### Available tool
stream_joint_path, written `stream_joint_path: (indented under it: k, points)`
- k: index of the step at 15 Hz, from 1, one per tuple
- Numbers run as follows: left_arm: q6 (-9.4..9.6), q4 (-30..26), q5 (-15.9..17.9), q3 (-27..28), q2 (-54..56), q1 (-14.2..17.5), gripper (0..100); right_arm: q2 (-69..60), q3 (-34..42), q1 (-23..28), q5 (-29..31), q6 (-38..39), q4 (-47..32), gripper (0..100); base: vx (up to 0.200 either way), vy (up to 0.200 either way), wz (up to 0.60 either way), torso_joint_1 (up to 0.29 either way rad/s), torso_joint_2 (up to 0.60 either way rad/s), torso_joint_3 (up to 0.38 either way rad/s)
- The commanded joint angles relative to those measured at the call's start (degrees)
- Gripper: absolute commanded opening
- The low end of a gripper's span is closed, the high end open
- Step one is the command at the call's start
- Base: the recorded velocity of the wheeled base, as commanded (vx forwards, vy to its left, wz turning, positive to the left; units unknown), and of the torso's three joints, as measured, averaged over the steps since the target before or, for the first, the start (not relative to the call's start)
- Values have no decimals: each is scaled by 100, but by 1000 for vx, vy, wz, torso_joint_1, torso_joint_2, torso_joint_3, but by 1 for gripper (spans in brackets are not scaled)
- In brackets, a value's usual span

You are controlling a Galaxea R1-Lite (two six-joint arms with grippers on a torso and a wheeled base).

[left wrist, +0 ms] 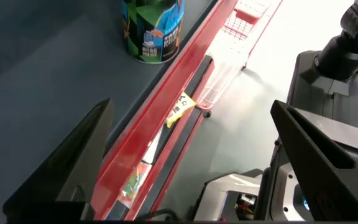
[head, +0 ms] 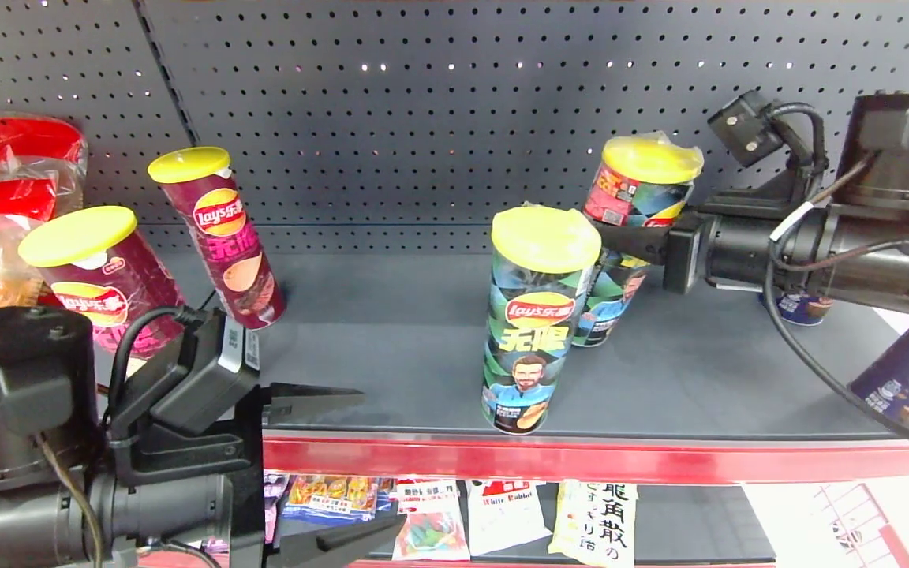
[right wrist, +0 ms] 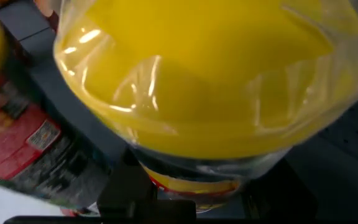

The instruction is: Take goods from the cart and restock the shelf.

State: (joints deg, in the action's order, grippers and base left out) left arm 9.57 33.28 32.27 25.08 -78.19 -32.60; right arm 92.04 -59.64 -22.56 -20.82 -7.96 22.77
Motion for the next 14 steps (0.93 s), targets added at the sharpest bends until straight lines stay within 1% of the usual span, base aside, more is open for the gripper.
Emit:
stream_joint_path:
  k: [1, 4, 9, 11, 14]
  points:
    - [10, 3, -1, -143, 58, -1, 100, 473, -373, -2, -10, -30, -1, 0, 0, 0, 0, 0, 0, 0]
    - [1, 3, -45, -381, 243, 43, 100, 798, -751, -20, -18, -74, -1, 0, 0, 0, 0, 0, 0, 0]
    - [-8, -15, -80, -723, 568, 131, 100, 1071, -1041, -125, -89, -74, -1, 0, 0, 0, 0, 0, 0, 0]
    - [-8, -23, -80, -785, 638, 157, 100, 1167, -1164, -152, -98, -74, -1, 0, 0, 0, 0, 0, 0, 0]
    - [-8, -23, -89, -803, 682, 166, 100, 1167, -1147, -275, -98, -65, -10, 0, 0, 0, 0, 0, 0, 0]
